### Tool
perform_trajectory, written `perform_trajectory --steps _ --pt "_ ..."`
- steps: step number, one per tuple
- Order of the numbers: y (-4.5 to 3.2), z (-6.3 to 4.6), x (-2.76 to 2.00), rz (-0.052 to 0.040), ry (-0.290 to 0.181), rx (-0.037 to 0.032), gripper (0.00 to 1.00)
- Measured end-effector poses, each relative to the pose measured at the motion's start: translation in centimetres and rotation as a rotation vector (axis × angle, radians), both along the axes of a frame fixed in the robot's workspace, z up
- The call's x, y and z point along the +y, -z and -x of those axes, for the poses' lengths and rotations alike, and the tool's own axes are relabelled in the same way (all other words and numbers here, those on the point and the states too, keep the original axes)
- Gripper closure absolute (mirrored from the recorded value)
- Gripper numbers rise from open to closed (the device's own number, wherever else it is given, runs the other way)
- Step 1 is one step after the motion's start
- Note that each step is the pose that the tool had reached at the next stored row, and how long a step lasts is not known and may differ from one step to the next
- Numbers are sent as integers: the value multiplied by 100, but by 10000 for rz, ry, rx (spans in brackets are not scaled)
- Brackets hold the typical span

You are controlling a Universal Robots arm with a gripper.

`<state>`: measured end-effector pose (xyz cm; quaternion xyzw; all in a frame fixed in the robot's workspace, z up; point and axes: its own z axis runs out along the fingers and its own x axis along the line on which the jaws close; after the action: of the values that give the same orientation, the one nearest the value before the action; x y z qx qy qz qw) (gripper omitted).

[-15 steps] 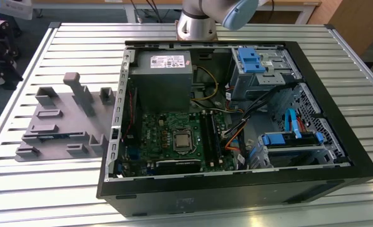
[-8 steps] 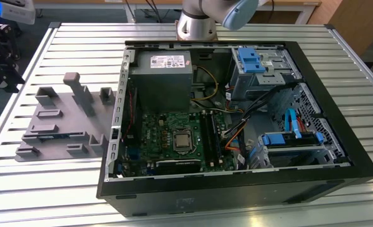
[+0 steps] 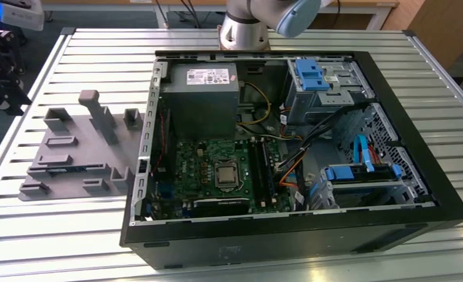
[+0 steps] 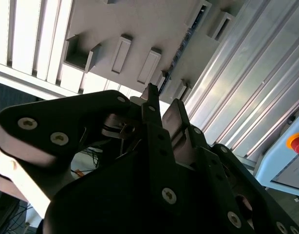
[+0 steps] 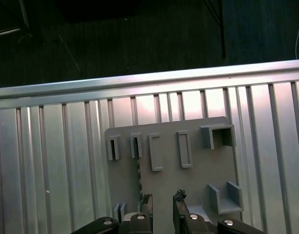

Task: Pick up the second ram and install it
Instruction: 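Pick up the second ram and move it above second insertion slot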

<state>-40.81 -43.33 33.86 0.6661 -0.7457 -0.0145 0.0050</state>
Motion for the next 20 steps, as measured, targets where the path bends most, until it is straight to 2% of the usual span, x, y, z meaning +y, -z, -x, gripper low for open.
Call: perform_trajectory --steps 5,14,17,20 --pt "20 0 0 0 0 0 69" --pt "112 0 -11 0 -46 3 69" --pt "145 0 -12 2 -247 4 69" --pt "170 0 -13 2 -653 4 69"
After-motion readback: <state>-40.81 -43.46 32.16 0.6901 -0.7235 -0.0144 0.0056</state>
